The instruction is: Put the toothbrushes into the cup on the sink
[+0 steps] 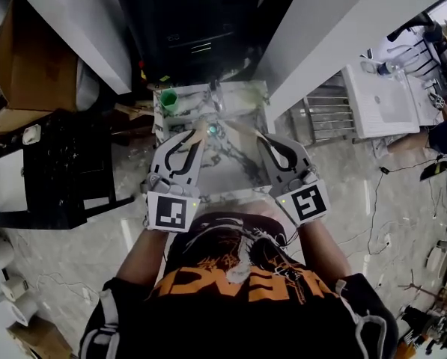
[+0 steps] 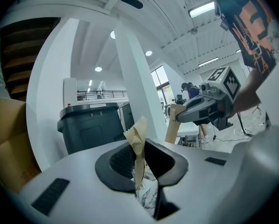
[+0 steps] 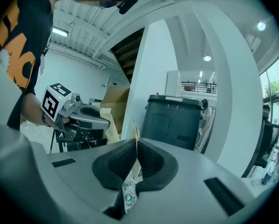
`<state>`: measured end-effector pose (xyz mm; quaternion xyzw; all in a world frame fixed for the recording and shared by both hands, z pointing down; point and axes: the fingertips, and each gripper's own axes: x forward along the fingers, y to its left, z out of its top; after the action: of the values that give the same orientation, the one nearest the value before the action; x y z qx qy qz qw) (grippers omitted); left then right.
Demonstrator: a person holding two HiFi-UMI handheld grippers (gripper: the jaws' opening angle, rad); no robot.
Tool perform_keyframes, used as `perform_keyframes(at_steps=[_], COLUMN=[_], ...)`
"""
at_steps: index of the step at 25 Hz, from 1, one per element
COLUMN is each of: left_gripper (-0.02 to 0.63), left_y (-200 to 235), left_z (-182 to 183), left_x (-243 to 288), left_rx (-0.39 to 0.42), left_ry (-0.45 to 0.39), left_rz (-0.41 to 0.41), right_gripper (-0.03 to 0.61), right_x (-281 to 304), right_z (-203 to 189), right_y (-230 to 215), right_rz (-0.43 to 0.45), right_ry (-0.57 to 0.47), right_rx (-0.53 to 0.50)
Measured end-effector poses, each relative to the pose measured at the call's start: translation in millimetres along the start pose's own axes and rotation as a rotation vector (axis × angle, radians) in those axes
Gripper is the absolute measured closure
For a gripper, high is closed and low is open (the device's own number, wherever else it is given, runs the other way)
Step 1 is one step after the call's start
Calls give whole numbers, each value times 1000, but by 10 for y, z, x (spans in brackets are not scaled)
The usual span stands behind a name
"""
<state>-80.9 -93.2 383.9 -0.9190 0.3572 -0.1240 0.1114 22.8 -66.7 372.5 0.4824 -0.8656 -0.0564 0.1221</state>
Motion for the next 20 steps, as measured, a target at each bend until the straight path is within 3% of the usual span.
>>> perform_keyframes(at_steps=[12,20], left_gripper=[542,541], left_y=[-96,-198], left_z=[-66,79], left_x=[412,885], left_rx=[-33,-29], left_ry=[49,49], left_rz=[-6,-31], right_gripper=[561,561], right_x=[121,138], right_z=[-132,-417], right_y=[-470,-981], right_rz=[10,-14], right_ry=[-17,3], right_rx=[19,59])
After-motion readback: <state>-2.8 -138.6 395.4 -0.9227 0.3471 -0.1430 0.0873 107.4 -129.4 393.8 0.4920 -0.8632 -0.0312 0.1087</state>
